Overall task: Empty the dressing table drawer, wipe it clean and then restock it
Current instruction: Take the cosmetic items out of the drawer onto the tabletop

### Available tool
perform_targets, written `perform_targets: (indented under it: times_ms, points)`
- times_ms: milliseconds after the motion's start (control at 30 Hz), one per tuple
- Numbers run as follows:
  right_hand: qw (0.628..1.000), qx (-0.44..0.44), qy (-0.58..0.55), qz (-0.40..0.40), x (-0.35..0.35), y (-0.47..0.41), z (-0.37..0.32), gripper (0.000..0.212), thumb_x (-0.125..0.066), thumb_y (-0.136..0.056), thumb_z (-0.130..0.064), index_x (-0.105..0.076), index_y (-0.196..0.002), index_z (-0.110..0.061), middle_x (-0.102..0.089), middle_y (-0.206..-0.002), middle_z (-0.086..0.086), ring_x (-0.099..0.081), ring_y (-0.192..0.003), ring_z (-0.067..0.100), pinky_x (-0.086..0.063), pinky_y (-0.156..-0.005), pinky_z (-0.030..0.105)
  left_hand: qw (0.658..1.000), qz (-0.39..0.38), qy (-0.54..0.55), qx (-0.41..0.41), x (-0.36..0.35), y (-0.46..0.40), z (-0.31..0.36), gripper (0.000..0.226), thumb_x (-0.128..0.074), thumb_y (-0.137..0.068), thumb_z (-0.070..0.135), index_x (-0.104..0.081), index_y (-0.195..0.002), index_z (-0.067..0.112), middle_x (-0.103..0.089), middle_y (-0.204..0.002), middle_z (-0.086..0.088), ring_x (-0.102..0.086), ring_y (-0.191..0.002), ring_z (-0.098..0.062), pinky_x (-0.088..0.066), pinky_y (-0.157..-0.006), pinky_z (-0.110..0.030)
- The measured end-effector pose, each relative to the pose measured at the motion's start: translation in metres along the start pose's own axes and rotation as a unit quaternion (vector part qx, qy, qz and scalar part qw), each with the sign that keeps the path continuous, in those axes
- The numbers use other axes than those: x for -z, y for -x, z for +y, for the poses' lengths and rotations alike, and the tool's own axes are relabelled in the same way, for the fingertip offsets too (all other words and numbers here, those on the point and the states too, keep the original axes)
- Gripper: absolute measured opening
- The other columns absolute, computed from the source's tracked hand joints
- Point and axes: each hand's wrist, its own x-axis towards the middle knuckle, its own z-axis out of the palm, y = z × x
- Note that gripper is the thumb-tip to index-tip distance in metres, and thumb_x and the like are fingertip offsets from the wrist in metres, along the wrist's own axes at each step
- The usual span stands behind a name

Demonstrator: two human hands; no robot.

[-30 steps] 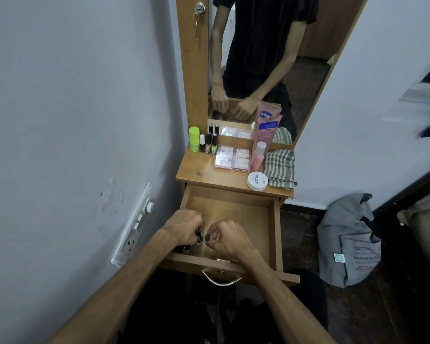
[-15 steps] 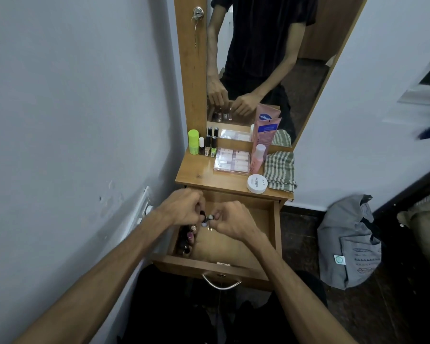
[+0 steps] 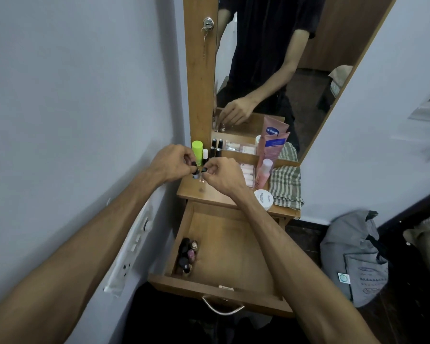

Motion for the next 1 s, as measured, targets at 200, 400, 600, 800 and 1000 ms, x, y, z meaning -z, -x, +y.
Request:
perform_targets:
  times_ms: [200,400,600,800,1000]
  points:
    - [0.999,-0.018,0.04,-0.015,-0.011,-0.037,-0.004,0.018,-0.069,-0.077,-0.023,-0.078,-0.093,-0.026,-0.074,-0.077,-0.005,-0.069,-0.084,0.025,-0.058,-0.073,0.036,0.999,0.022,-0.002,0.03,-0.01,-0.034,-0.019,0.013,-0.083,-0.077,0.024,-0.076,-0.088,0.022,-0.067,-0.078,0.011,-0.062,-0.073,-0.008,-0.051,-0.065,-0.026]
    - [0.997,-0.016,0.072,-0.02,-0.025,-0.057,0.006,0.019,-0.072,-0.08,-0.027,-0.077,-0.098,-0.023,-0.075,-0.087,0.002,-0.068,-0.092,0.032,-0.058,-0.077,0.04,0.999,0.017,-0.018,0.04,-0.023,-0.056,-0.031,0.013,-0.081,-0.078,0.027,-0.077,-0.091,0.024,-0.071,-0.083,0.009,-0.064,-0.076,-0.011,-0.048,-0.062,-0.025]
    - [0.997,-0.003,0.082,-0.001,-0.035,-0.066,0.013,0.022,-0.069,-0.087,-0.029,-0.075,-0.106,-0.022,-0.077,-0.092,0.004,-0.069,-0.094,0.034,-0.057,-0.078,0.041,0.999,0.012,-0.023,0.048,-0.034,-0.068,-0.038,0.013,-0.08,-0.08,0.028,-0.078,-0.092,0.023,-0.071,-0.082,0.008,-0.06,-0.07,-0.004,-0.044,-0.056,-0.02]
    - [0.998,0.0,0.069,0.007,-0.039,-0.067,0.016,0.022,-0.069,-0.09,-0.03,-0.074,-0.11,-0.022,-0.077,-0.09,0.003,-0.069,-0.095,0.033,-0.056,-0.079,0.039,0.998,0.013,-0.009,0.056,-0.04,-0.073,-0.042,0.016,-0.08,-0.081,0.026,-0.077,-0.096,0.02,-0.071,-0.084,0.006,-0.063,-0.075,-0.009,-0.052,-0.064,-0.025]
    - [0.998,0.003,0.068,0.017,-0.036,-0.065,0.018,0.031,-0.072,-0.088,-0.033,-0.07,-0.117,-0.024,-0.077,-0.095,0.004,-0.068,-0.1,0.034,-0.057,-0.082,0.043,0.998,0.02,0.004,0.058,-0.039,-0.07,-0.045,0.019,-0.081,-0.079,0.026,-0.077,-0.097,0.02,-0.072,-0.083,0.008,-0.065,-0.074,-0.008,-0.06,-0.071,-0.032]
